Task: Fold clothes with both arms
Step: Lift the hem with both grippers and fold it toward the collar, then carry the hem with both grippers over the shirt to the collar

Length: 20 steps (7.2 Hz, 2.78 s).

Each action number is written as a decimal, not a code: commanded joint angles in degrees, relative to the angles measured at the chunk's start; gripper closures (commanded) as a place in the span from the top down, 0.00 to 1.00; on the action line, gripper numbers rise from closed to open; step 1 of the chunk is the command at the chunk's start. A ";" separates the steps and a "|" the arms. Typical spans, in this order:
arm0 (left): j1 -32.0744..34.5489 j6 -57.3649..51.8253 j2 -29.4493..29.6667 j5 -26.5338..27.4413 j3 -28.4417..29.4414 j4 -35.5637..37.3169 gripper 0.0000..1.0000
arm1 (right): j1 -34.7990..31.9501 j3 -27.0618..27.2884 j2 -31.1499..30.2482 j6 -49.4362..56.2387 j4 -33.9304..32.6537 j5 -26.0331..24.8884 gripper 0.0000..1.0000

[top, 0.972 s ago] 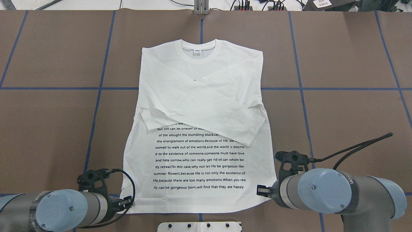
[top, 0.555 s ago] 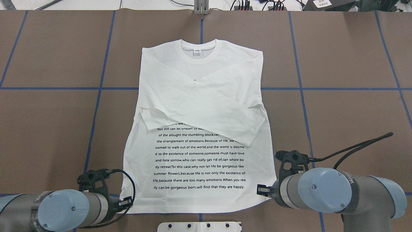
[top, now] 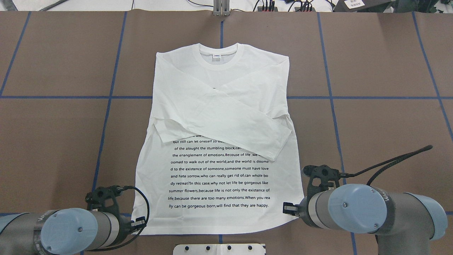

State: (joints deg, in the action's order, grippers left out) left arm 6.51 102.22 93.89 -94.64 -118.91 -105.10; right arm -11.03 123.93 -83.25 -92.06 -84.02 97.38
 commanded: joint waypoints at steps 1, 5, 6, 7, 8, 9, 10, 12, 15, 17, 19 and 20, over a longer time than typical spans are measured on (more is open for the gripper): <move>-0.01 0.00 0.24 -0.10 -1.05 0.50 0.00 | -0.40 -0.01 0.02 0.04 0.00 0.00 0.00; 2.96 -1.05 0.68 -1.77 -7.11 2.97 0.00 | -3.38 0.26 0.37 -0.05 2.09 -0.09 0.00; 4.98 -3.23 0.77 -2.29 -7.29 2.97 0.00 | -4.26 0.26 0.37 0.04 2.80 0.09 0.00; 8.57 -5.60 0.85 -4.91 -7.47 2.97 0.00 | -6.01 0.26 0.46 0.47 2.81 1.48 0.00; 12.35 -8.50 1.90 -7.11 -7.38 2.97 0.00 | -9.07 0.26 0.89 0.56 4.29 4.19 0.00; 15.00 -11.05 2.17 -7.65 -7.38 2.97 0.00 | -13.19 0.26 0.90 0.65 5.35 7.87 0.00; 17.55 -11.86 4.26 -7.75 -7.04 3.14 0.00 | -18.10 0.08 1.59 0.91 5.36 12.17 0.00; 26.23 -14.39 11.19 -15.62 -4.41 6.20 0.00 | -25.33 -3.24 6.23 1.61 5.27 16.33 0.00; 33.38 -16.70 14.99 -16.45 2.08 6.58 0.00 | -30.80 -10.10 13.10 2.50 5.18 16.96 0.00; 34.88 -16.44 20.96 -16.36 9.28 5.70 0.00 | -32.91 -12.47 15.55 2.67 5.18 16.79 0.00; 38.64 -16.61 22.74 -16.45 13.70 1.85 0.00 | -35.80 -17.91 18.64 5.56 5.27 16.79 0.00; 39.71 -16.61 23.26 -16.45 16.23 0.00 0.00 | -36.86 -21.42 20.91 6.53 5.27 16.79 0.00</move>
State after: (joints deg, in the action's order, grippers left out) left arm 44.51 85.64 116.43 -111.07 -105.51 -102.79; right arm -46.38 106.32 -64.61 -86.90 -78.78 114.18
